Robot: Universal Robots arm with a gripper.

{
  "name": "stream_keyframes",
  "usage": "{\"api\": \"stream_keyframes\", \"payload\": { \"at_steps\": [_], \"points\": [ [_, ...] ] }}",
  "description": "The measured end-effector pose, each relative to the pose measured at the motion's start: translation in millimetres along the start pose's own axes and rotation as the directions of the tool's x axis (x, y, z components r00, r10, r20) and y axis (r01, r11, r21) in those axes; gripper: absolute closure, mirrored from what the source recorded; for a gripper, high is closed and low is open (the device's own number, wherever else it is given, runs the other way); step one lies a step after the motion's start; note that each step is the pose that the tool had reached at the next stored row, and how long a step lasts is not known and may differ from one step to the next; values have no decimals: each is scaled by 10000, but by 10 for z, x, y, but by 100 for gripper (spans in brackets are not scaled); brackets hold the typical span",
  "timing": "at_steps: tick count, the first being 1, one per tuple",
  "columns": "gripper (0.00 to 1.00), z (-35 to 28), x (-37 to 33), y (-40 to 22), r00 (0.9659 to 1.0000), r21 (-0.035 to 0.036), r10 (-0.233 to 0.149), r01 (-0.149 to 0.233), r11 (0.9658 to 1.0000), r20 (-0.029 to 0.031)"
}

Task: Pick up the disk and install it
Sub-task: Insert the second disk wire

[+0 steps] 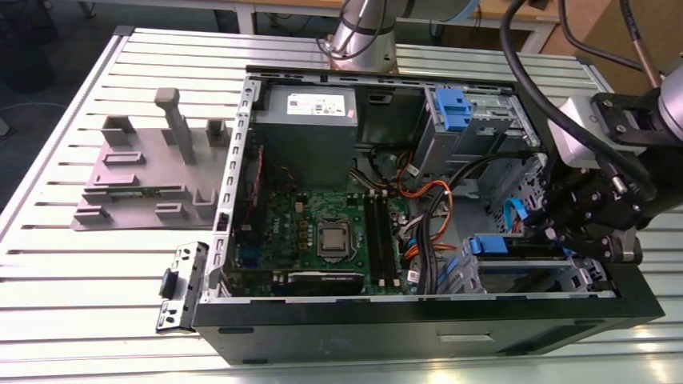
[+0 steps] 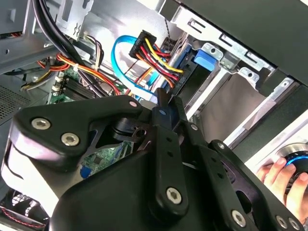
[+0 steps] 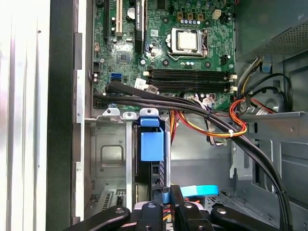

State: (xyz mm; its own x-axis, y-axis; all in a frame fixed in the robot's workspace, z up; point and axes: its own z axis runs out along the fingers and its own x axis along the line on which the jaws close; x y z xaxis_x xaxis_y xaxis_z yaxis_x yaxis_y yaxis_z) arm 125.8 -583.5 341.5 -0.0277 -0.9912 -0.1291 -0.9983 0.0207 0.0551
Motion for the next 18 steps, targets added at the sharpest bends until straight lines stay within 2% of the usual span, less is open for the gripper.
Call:
{"api": "stream_keyframes", "payload": {
  "at_steps": [7, 13, 18],
  "points": [
    [80, 0, 1, 30, 10000, 36, -5, 5, 10000, 0],
    [80, -3, 0, 63, 10000, 96, -13, 13, 10000, 1],
    [80, 7, 1, 63, 10000, 97, -14, 14, 10000, 2]
  ]
}}
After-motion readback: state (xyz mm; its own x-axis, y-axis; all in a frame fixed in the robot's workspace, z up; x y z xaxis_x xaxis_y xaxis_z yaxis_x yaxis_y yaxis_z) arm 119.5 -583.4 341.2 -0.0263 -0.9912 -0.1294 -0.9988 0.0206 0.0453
